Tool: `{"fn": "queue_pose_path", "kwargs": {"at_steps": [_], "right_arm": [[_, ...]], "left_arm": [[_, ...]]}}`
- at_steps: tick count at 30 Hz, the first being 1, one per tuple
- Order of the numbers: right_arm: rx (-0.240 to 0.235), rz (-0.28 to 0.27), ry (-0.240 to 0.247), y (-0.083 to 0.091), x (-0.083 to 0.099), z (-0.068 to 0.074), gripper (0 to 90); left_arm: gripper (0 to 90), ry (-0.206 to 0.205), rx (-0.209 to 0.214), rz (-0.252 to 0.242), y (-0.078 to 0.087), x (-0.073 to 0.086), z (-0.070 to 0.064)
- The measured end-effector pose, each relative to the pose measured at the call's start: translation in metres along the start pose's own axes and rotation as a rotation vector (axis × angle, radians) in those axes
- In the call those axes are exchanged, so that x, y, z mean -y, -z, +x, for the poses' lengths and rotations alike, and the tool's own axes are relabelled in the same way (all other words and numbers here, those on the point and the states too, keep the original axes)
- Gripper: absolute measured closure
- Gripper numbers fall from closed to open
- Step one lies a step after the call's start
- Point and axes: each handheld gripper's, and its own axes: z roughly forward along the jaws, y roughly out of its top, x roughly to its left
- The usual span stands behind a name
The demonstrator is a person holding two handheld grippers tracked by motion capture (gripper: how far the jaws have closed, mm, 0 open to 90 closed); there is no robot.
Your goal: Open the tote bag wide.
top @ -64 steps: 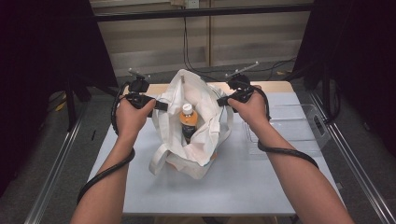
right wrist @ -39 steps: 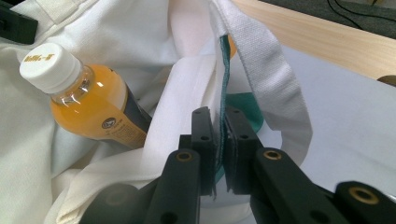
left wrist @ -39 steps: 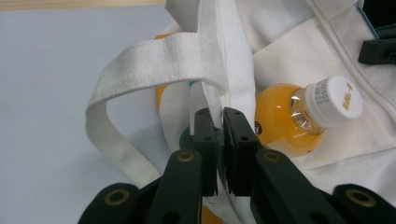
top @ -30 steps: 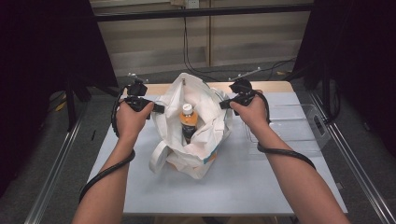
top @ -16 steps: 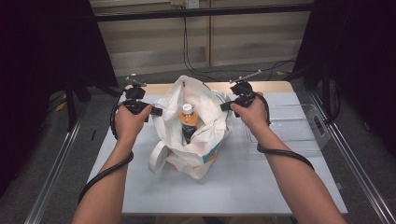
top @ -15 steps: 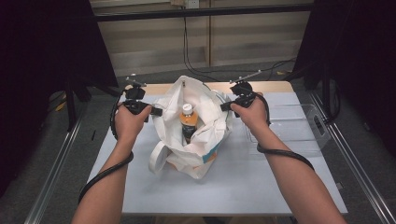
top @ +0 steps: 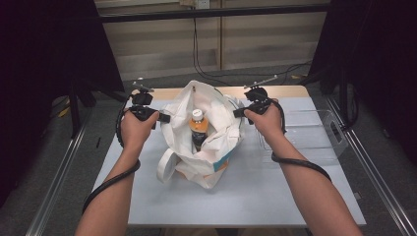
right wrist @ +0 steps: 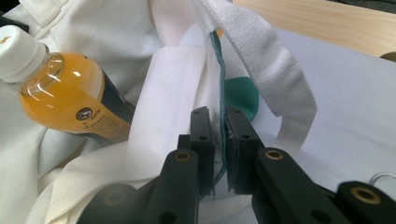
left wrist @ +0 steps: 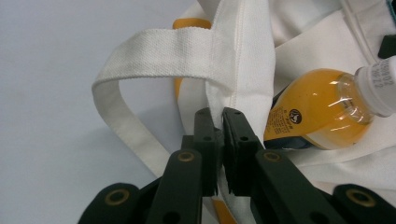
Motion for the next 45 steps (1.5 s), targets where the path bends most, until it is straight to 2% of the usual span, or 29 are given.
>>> {"fn": "queue_pose_path", "kwargs": {"at_steps": [5, 6, 7, 9, 11, 14, 15, 22, 25, 26, 28, 29, 30, 36, 40, 45], "right_arm": [[0.002, 0.003, -0.004, -0.001, 0.001, -0.001, 83.2], [0.000, 0.001, -0.007, -0.001, 0.002, -0.001, 83.1], [0.002, 0.001, -0.006, -0.001, 0.002, -0.001, 83.0], [0.005, 0.002, -0.009, -0.002, 0.003, -0.002, 82.9], [0.007, 0.001, -0.015, -0.002, 0.004, -0.003, 82.8], [0.004, 0.002, -0.019, -0.003, 0.005, -0.003, 82.7], [0.005, 0.001, -0.019, -0.003, 0.006, -0.003, 82.7], [0.005, 0.002, -0.025, -0.005, 0.007, -0.004, 82.3], [0.008, 0.005, -0.023, -0.005, 0.007, -0.004, 82.3], [0.006, 0.004, -0.022, -0.006, 0.007, -0.005, 82.2], [0.010, 0.008, -0.021, -0.006, 0.006, -0.004, 82.1], [0.009, 0.010, -0.021, -0.007, 0.006, -0.004, 82.0], [0.012, 0.012, -0.021, -0.007, 0.006, -0.004, 82.0], [0.012, 0.010, -0.020, -0.010, 0.008, -0.006, 81.8], [0.016, 0.013, -0.022, -0.011, 0.010, -0.007, 81.6], [0.015, 0.017, -0.027, -0.013, 0.011, -0.009, 81.5]], "left_arm": [[84.6, 0.027, -0.001, -0.015, -0.003, 0.002, 0.002], [84.6, 0.005, -0.001, 0.002, -0.003, 0.003, 0.004], [84.6, 0.006, 0.001, 0.002, -0.003, 0.003, 0.005], [84.6, 0.028, -0.001, -0.013, -0.005, 0.004, 0.005], [84.6, 0.015, 0.000, -0.002, -0.005, 0.004, 0.007], [84.6, 0.035, 0.001, -0.018, -0.008, 0.005, 0.007], [84.6, 0.016, 0.000, -0.002, -0.007, 0.005, 0.009], [84.6, 0.015, -0.002, 0.001, -0.010, 0.006, 0.011], [84.6, 0.030, -0.002, -0.011, -0.012, 0.005, 0.011], [84.6, 0.010, -0.006, 0.003, -0.011, 0.005, 0.012], [84.5, 0.031, -0.003, -0.011, -0.012, 0.005, 0.011], [84.5, 0.017, -0.004, 0.001, -0.011, 0.005, 0.012], [84.5, 0.030, -0.003, -0.008, -0.012, 0.005, 0.011], [84.5, 0.020, -0.008, 0.002, -0.013, 0.006, 0.015], [84.6, 0.042, -0.008, -0.012, -0.016, 0.007, 0.014], [84.6, 0.031, -0.009, 0.003, -0.017, 0.007, 0.016]]}}
